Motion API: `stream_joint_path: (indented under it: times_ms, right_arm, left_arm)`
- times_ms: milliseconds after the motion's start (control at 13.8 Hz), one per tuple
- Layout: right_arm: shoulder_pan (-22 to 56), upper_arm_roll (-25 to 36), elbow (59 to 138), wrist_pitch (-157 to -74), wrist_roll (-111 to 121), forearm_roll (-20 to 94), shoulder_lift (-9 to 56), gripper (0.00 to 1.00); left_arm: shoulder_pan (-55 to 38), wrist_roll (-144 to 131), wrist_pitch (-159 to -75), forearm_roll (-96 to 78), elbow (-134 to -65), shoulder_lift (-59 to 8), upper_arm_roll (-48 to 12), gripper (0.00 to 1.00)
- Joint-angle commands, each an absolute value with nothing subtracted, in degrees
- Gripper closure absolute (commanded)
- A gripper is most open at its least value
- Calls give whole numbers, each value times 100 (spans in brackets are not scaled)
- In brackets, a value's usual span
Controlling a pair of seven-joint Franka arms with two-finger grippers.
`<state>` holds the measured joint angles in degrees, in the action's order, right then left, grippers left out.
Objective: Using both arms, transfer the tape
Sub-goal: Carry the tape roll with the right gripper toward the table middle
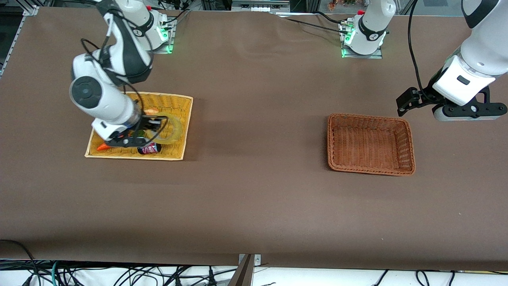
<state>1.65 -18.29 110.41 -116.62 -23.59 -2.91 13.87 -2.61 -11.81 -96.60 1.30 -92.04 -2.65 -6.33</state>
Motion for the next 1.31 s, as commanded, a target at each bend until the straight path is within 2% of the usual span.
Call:
stream_joint_path:
  times_ms: [0,363,508,1235]
  right_arm:
    - [875,-1925,10567,-11593,-3720,-334,1694,100]
    - [2265,-1907,8573,-11584,-6139,-789,3381,100]
    - [2609,-1899,8114,-11584,-6704,-1027,3830,100]
    - [3418,-1636,7998,-12453,-7515,-1134,4613,100]
  left_arm:
    - [-290,-1055,-9554,97,-9105,-272,-598,0]
    - [-290,-1055,-9545,97,-9105,-272,-598,0]
    - [-281,-1055,-9527,97,-9105,-272,-589,0]
    - [-237,-1037,-9519,97,-9105,-272,-589,0]
